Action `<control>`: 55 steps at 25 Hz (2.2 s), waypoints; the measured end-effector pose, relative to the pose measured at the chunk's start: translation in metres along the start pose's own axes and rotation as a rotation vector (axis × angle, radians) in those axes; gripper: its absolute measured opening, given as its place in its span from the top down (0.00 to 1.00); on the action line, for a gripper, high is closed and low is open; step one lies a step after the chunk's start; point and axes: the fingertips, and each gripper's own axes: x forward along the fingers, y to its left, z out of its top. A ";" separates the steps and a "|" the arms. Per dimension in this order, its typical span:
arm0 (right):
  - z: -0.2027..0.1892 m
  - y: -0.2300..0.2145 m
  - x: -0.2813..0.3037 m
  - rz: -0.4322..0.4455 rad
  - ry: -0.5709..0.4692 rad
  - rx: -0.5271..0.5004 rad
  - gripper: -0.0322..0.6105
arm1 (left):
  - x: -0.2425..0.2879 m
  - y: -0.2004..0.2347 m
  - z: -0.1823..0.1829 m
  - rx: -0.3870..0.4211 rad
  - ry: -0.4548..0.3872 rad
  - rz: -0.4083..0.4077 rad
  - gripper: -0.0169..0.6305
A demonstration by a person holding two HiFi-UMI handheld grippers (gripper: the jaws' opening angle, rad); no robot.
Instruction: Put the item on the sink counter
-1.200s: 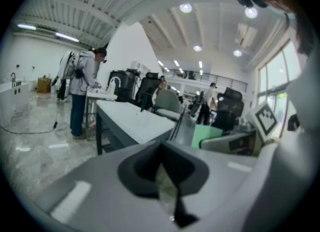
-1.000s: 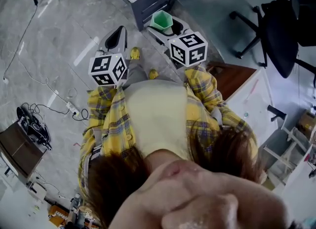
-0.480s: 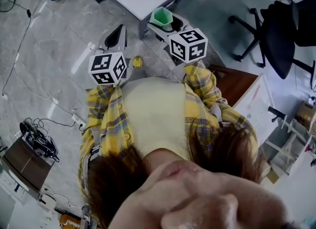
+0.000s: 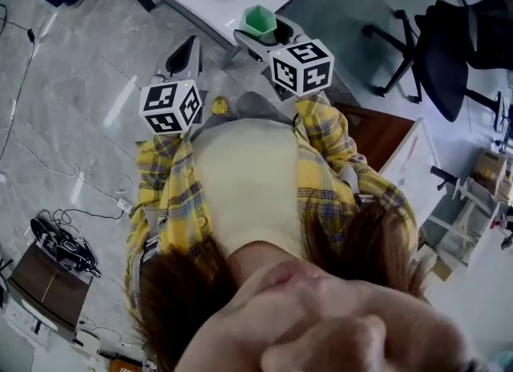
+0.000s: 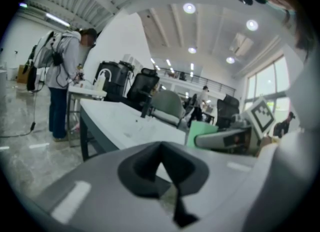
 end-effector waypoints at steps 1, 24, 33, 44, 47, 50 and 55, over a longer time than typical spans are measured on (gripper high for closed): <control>0.001 0.000 0.003 -0.002 0.004 0.000 0.44 | 0.002 0.002 0.001 -0.002 0.003 -0.003 0.98; 0.048 -0.100 0.072 0.051 0.022 0.009 0.44 | 0.106 0.033 0.042 0.009 -0.003 0.101 0.98; 0.068 -0.155 0.090 0.023 0.015 0.006 0.44 | 0.139 0.041 0.052 -0.009 0.005 0.147 0.98; 0.080 -0.215 0.110 -0.023 0.015 -0.003 0.44 | 0.173 0.047 0.056 -0.028 0.020 0.188 0.98; 0.081 -0.229 0.115 -0.054 0.014 -0.050 0.44 | 0.180 0.049 0.056 -0.033 0.025 0.199 0.98; 0.080 -0.241 0.118 -0.079 0.018 -0.081 0.44 | 0.186 0.049 0.055 -0.034 0.031 0.205 0.98; 0.076 -0.259 0.123 -0.119 0.027 -0.101 0.44 | 0.191 0.050 0.053 -0.035 0.042 0.217 0.98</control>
